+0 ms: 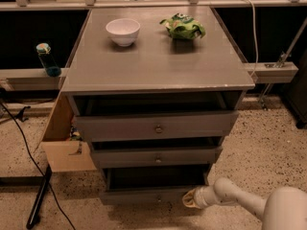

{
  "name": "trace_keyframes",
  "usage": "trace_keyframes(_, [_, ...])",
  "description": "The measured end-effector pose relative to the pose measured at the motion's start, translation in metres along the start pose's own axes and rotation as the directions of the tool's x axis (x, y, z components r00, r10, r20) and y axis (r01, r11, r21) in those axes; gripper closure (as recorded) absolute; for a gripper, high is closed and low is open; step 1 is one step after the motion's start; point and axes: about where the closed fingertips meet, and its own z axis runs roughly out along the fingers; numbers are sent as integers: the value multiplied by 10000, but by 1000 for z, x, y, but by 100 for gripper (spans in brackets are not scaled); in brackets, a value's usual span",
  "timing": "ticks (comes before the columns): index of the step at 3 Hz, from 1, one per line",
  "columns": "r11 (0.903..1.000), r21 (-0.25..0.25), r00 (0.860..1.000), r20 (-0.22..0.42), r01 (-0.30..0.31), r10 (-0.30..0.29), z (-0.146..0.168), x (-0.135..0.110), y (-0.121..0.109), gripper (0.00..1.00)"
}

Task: Close bottom drawer

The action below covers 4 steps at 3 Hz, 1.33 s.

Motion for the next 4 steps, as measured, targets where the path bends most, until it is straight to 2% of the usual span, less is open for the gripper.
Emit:
trace_keyframes(2, [9996,118,9997,29,243,-243,12,-6,-19,100])
trace_keyframes(4, [9989,422,9996,148,213,-220,21,-2,-42,100])
